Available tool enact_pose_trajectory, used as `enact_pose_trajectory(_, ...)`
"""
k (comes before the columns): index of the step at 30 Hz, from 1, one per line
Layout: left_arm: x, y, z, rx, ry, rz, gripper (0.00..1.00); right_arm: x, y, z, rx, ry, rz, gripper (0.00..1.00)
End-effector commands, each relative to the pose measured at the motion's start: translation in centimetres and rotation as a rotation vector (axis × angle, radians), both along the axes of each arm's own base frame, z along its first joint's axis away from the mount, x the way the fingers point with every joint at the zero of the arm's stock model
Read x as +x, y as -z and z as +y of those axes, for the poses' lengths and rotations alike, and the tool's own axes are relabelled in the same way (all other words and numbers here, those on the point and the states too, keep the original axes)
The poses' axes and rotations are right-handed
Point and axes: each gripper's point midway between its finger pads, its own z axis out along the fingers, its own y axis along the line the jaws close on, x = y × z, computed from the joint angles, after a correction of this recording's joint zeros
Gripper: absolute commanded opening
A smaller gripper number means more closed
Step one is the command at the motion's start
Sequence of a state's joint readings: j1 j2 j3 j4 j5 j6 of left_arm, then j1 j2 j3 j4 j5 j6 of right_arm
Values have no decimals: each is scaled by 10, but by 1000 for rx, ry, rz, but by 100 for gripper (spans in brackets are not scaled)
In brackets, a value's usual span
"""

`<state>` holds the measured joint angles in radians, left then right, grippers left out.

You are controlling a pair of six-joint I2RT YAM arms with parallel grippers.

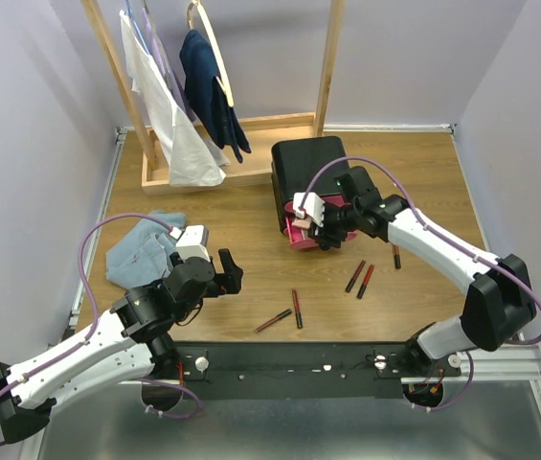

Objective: Organize the makeup
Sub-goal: Open the drawer in the storage box.

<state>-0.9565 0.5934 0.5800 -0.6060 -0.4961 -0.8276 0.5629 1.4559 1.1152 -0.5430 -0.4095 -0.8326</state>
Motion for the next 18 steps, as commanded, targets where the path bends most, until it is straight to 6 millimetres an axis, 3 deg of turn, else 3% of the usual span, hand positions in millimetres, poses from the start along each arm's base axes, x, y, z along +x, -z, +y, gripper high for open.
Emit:
enact_pose_trajectory(1,0,0,-1,-21,2,-7,99,5,9,-1,-38,-25,5,56)
enact_pose_trajectory(5,0,1,-1,-23,1,-7,99,3,17,1,-49,-44,32,51)
enact_pose_trajectory(10,0,1,-1,-21,0,-8,99,4,18,3,-51,-58,36,32)
enact_pose_trajectory(15,0,1,-1,-21,0,-8,99,15,-4,8,-23,-56,-20,13)
enact_pose_trajectory(18,1,1,-1,-21,1,-10,99,28,-24,13,5,-28,-79,9)
